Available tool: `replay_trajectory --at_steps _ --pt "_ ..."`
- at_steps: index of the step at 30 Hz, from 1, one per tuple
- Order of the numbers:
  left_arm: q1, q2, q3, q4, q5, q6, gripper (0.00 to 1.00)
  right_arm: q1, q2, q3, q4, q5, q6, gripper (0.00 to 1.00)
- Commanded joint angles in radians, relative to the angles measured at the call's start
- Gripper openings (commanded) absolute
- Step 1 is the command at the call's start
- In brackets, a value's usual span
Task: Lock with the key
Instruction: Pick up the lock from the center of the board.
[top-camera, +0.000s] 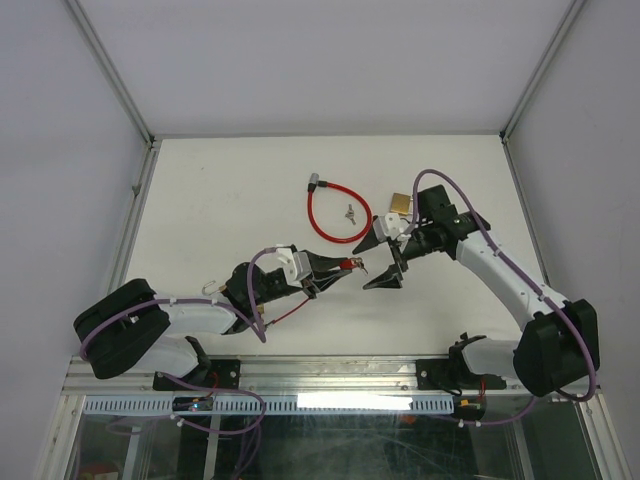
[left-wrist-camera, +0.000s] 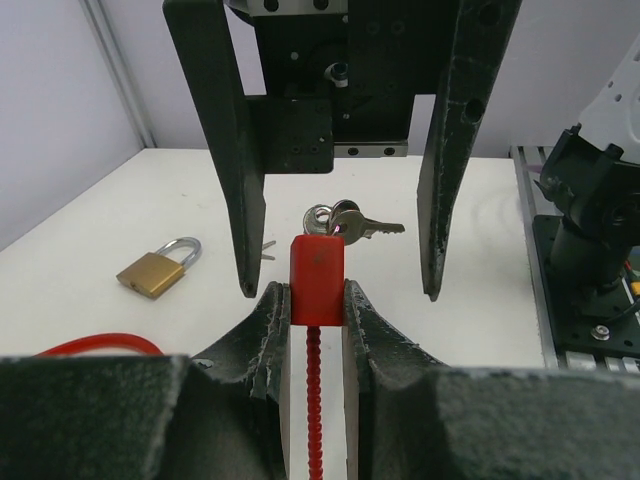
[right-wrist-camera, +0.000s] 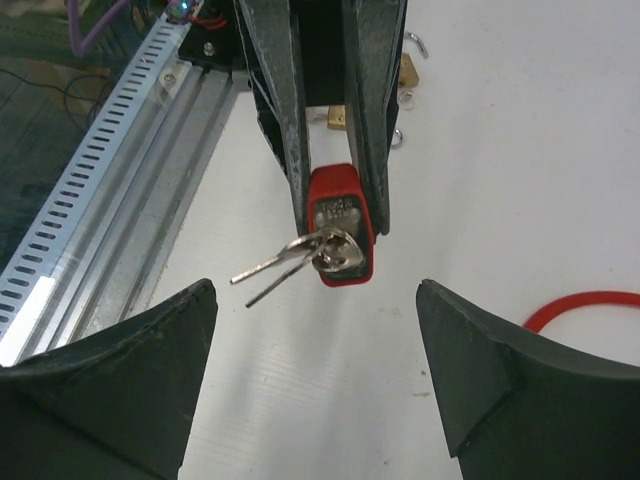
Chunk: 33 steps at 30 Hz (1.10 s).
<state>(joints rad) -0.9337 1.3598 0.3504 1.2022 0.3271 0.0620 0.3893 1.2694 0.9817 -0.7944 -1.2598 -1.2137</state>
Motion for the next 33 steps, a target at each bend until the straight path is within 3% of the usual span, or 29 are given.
replay_trajectory --at_steps 1,16,21,29,33 --pt "0.021 -0.039 0.034 0.052 0.052 -0.031 0.0 0.0 -0.048 -0.004 0.023 0.067 -0.049 0.83" --pt "0.096 0.01 0.076 0.056 0.261 -0.171 0.0 0.0 -0.066 0.075 -0.013 -0.008 -0.025 0.61" --pt "0.108 0.04 0.108 0.036 0.305 -0.197 0.0 0.009 -0.068 0.108 0.007 -0.003 0.052 0.53" --pt "0.123 0.093 0.129 0.029 0.315 -0.224 0.0 0.02 -0.073 0.122 -0.014 -0.05 0.099 0.51" --pt "0.127 0.108 0.14 0.037 0.333 -0.244 0.0 0.024 -0.071 0.101 0.08 -0.034 0.236 0.41"
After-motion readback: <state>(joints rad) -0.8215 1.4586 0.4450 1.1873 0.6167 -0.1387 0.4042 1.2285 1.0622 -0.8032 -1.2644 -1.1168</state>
